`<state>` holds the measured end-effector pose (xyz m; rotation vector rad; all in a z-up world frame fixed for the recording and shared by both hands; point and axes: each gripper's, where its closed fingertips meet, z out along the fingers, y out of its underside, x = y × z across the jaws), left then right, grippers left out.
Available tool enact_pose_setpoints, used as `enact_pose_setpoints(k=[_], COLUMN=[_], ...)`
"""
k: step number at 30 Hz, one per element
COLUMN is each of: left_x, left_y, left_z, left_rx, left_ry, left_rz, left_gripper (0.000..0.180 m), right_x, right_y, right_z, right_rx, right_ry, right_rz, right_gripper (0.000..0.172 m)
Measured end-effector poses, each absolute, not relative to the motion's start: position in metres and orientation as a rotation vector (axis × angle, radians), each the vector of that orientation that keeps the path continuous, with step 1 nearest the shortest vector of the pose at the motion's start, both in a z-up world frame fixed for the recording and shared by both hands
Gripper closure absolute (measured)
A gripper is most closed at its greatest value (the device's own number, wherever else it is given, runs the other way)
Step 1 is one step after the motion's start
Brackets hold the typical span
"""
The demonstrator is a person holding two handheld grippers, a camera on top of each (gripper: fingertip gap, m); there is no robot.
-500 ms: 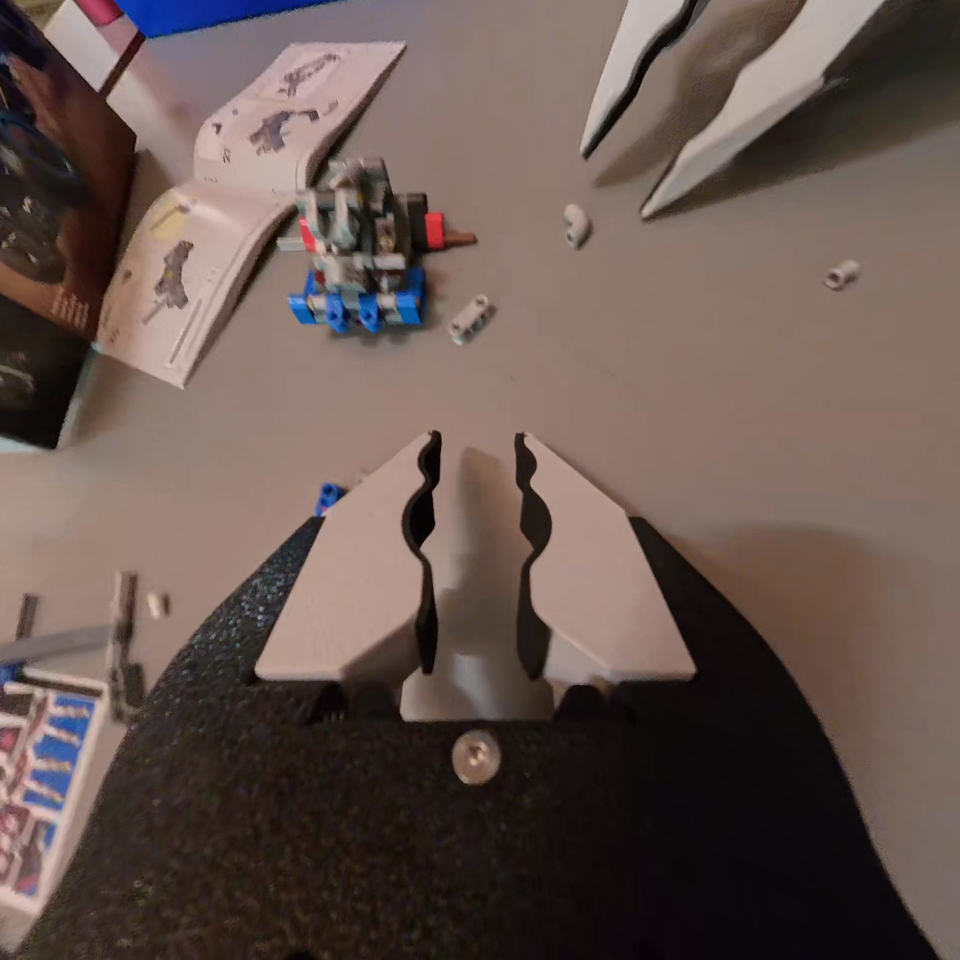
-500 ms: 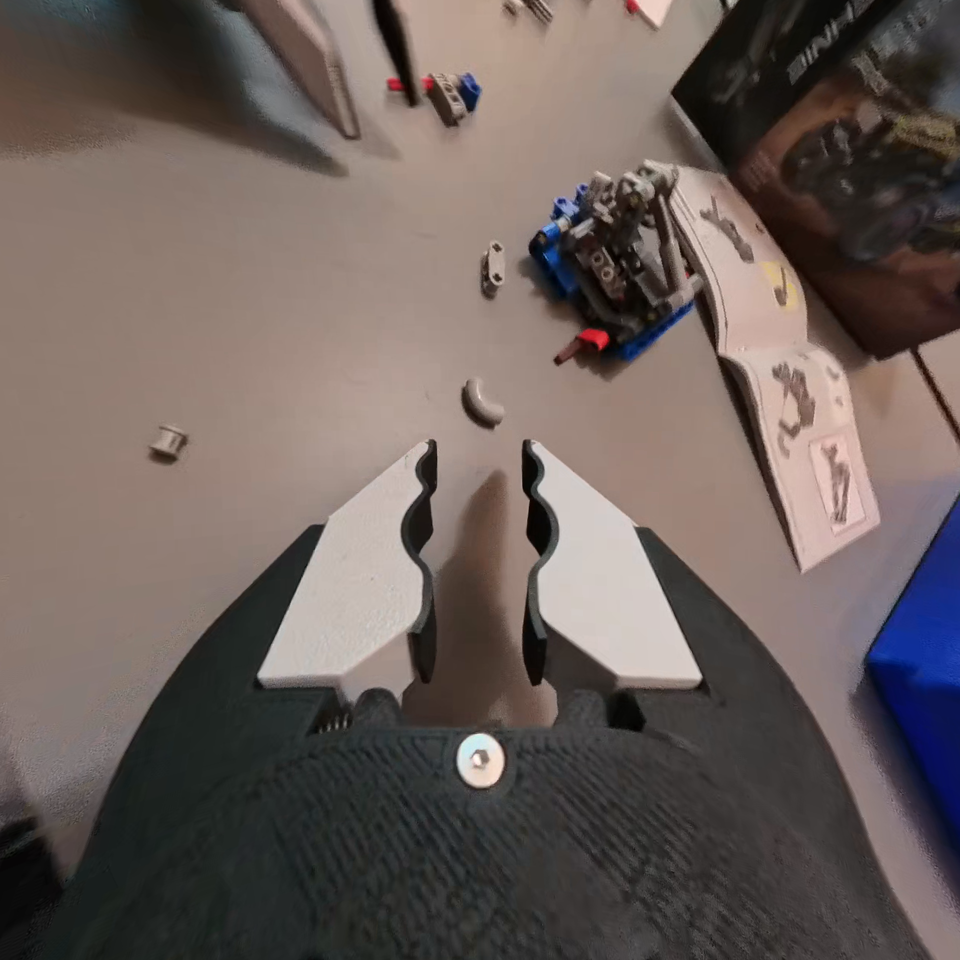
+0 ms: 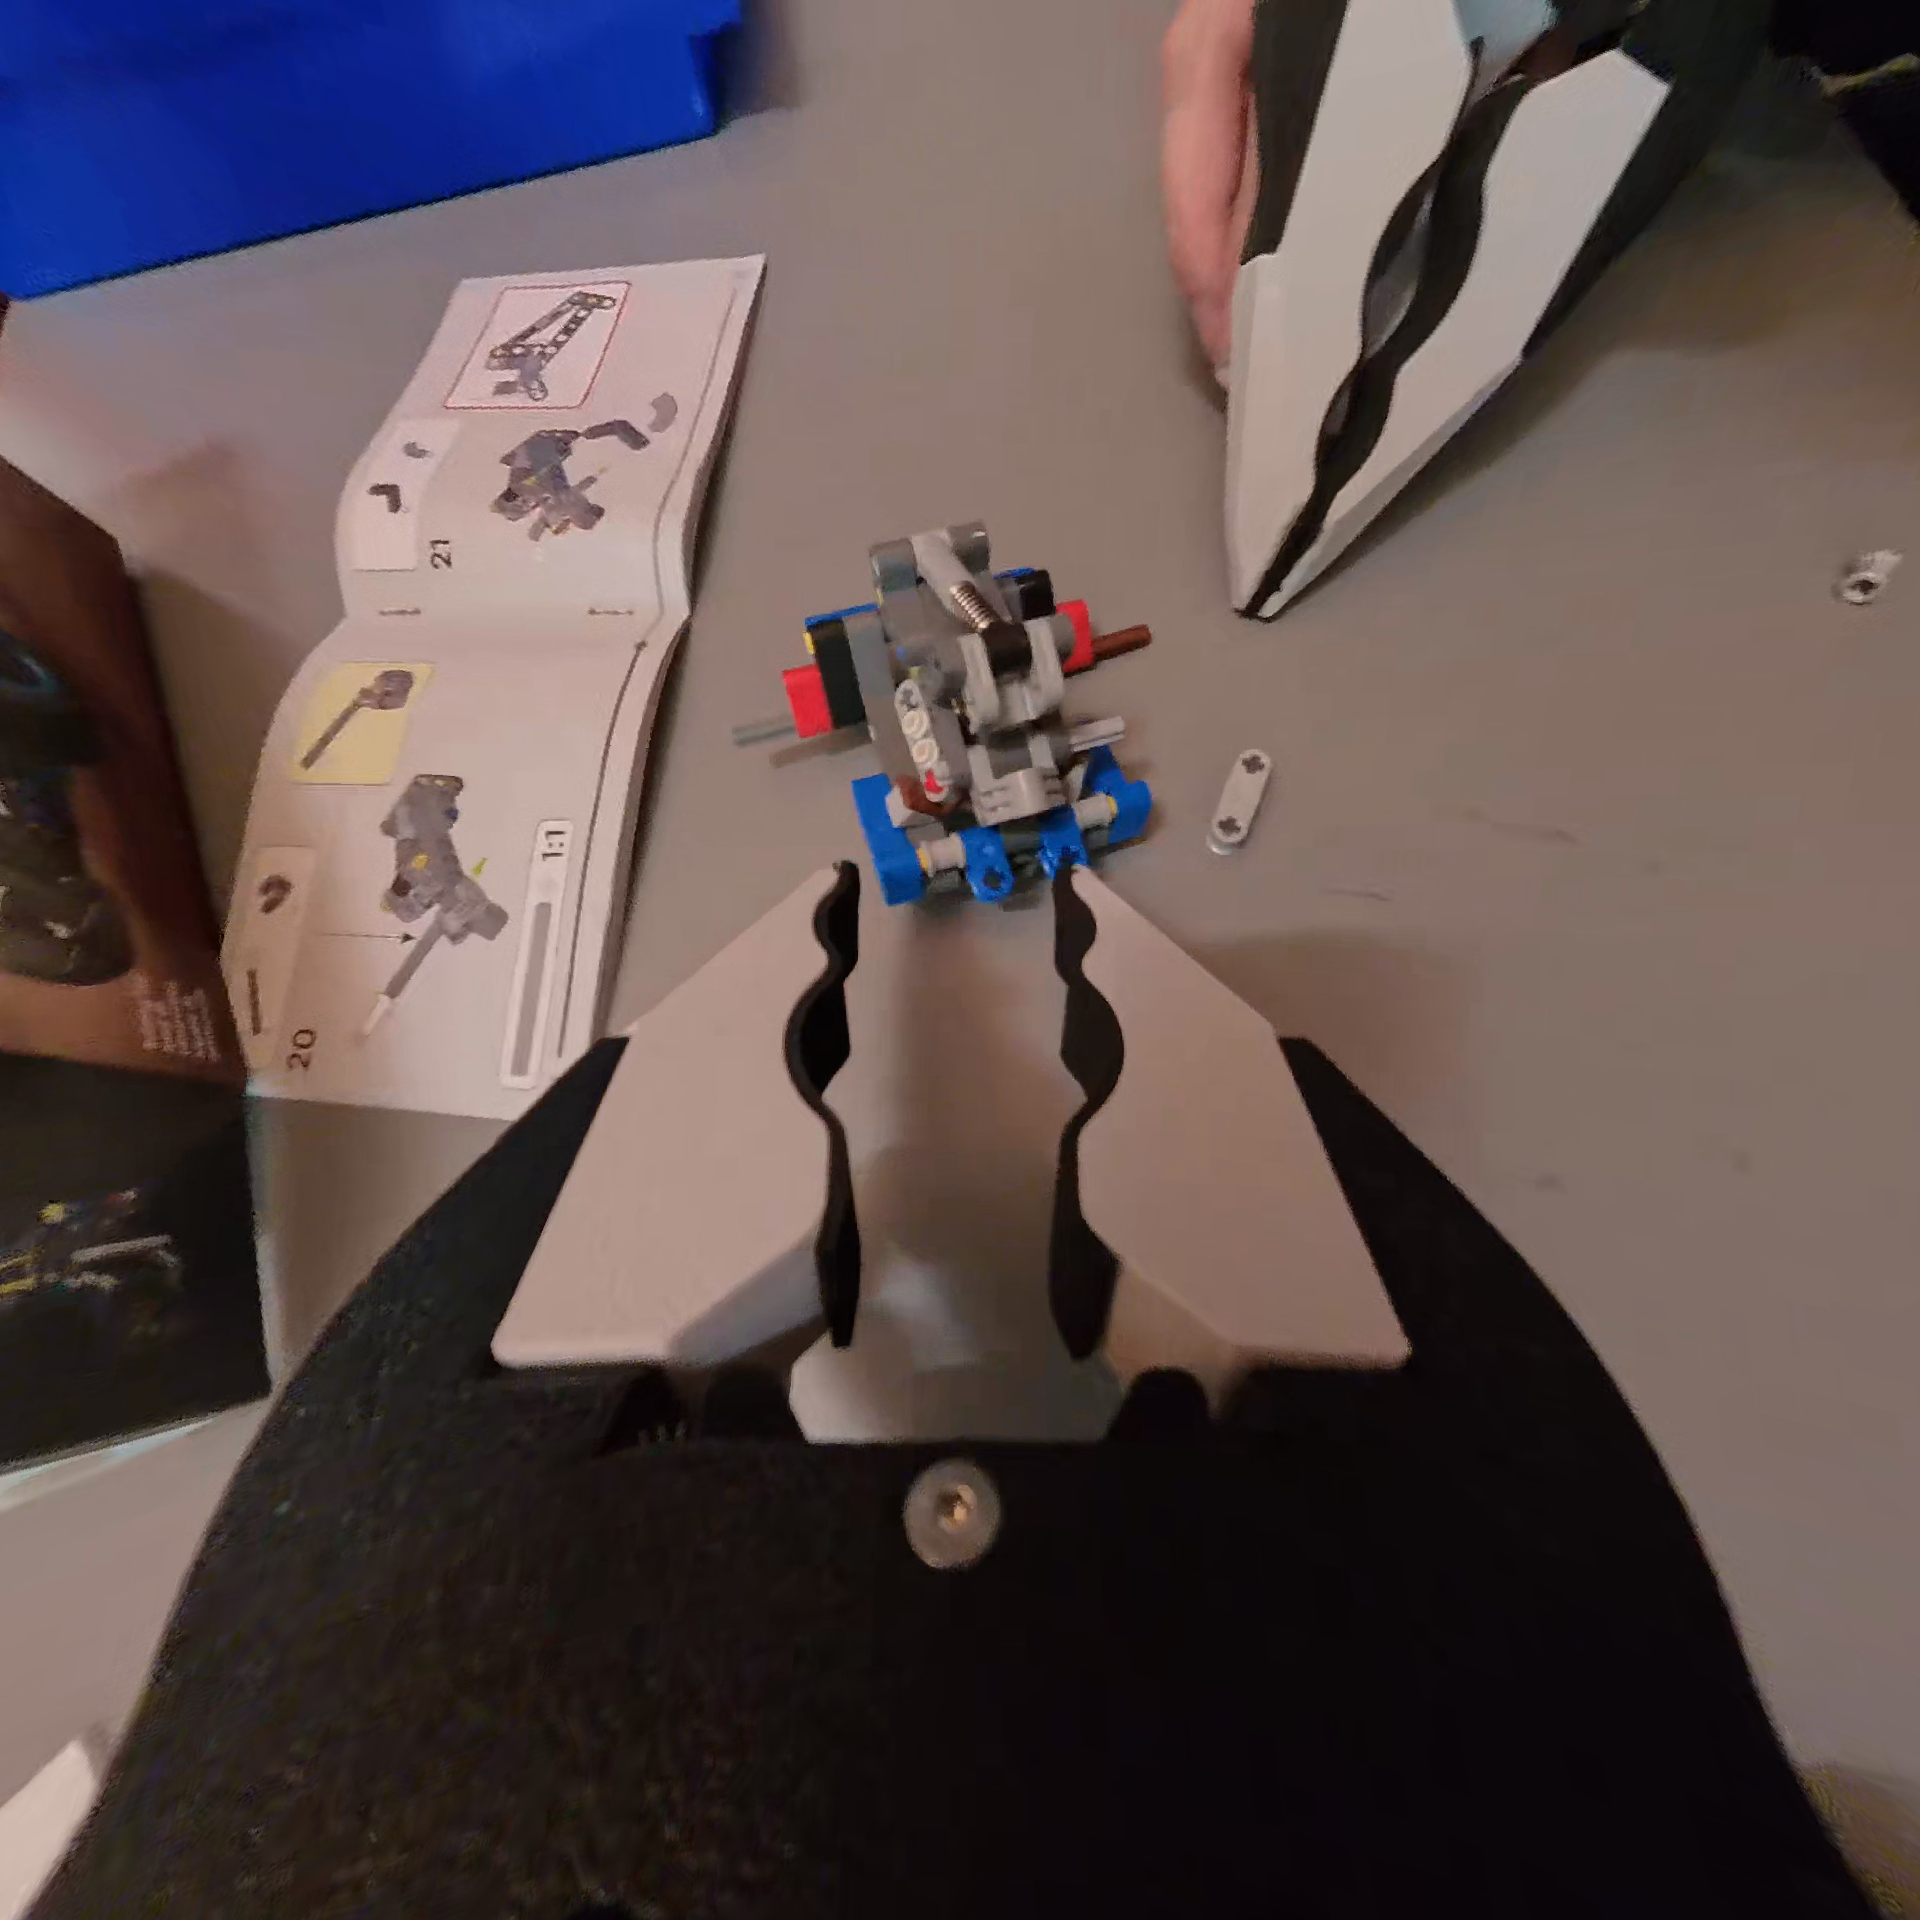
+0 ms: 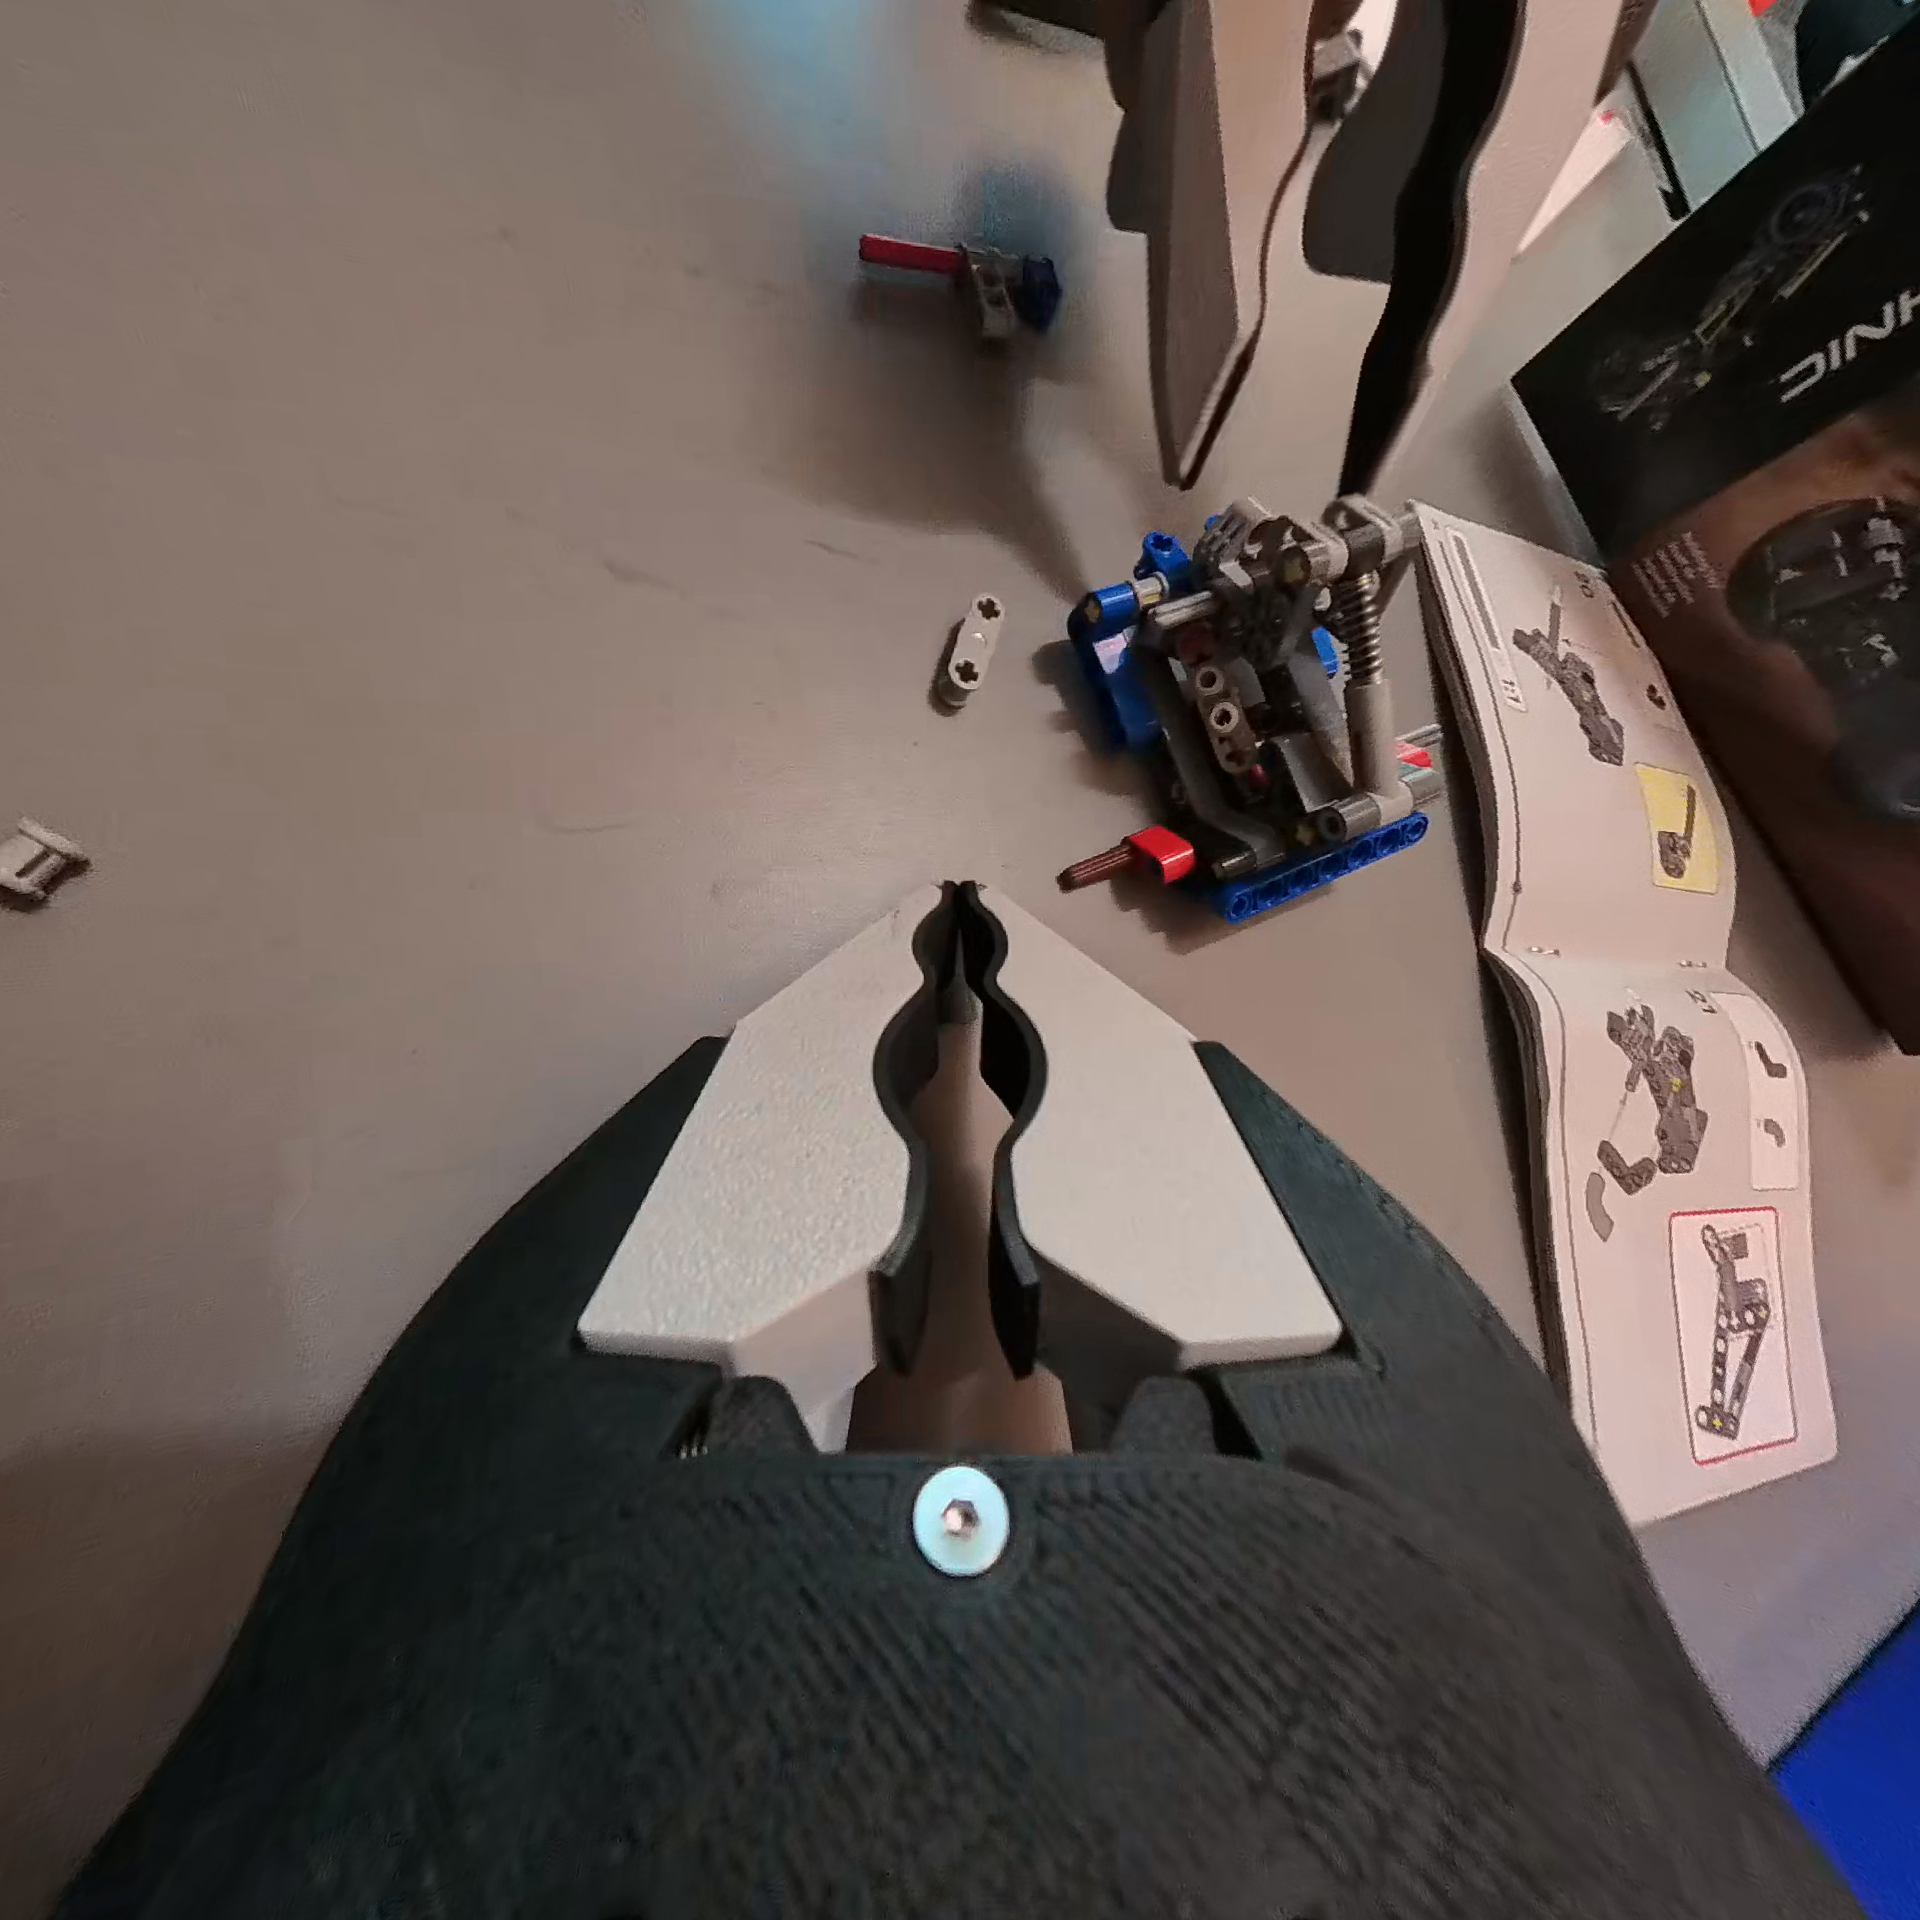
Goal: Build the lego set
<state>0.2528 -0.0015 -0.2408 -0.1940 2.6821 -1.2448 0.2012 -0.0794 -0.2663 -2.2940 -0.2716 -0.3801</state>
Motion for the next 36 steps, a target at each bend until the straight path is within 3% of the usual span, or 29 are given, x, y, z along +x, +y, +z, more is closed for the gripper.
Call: enact_pose_setpoints(k=[6,15,22,31,36], left_x=[0.251,0.248,0.244,0.239,0.237], left_y=[0.001,-0.010,-0.017,-0.021,-0.019], left_z=[-0.242,-0.257,-0.258,-0.259,-0.260], left_rx=[-0.227,-0.327,-0.414,-0.553,-0.542], left_ry=[2.663,2.634,2.604,2.541,2.530], left_rz=[-1.149,-1.084,-1.068,-1.086,-1.072], left_gripper=[0.148,0.156,0.160,0.161,0.161], right_x=[0.207,0.204,0.204,0.201,0.185], right_y=[-0.092,-0.112,-0.103,-0.104,-0.099], right_z=[-0.254,-0.258,-0.263,-0.266,-0.250], right_rx=[-2.263,-2.234,-2.268,-2.298,-2.228], right_ry=[-0.117,-0.006,-0.122,-0.189,-0.166], right_rz=[-0.493,-0.522,-0.540,-0.504,-0.386], right_gripper=[0.157,0.151,0.171,0.172,0.162])
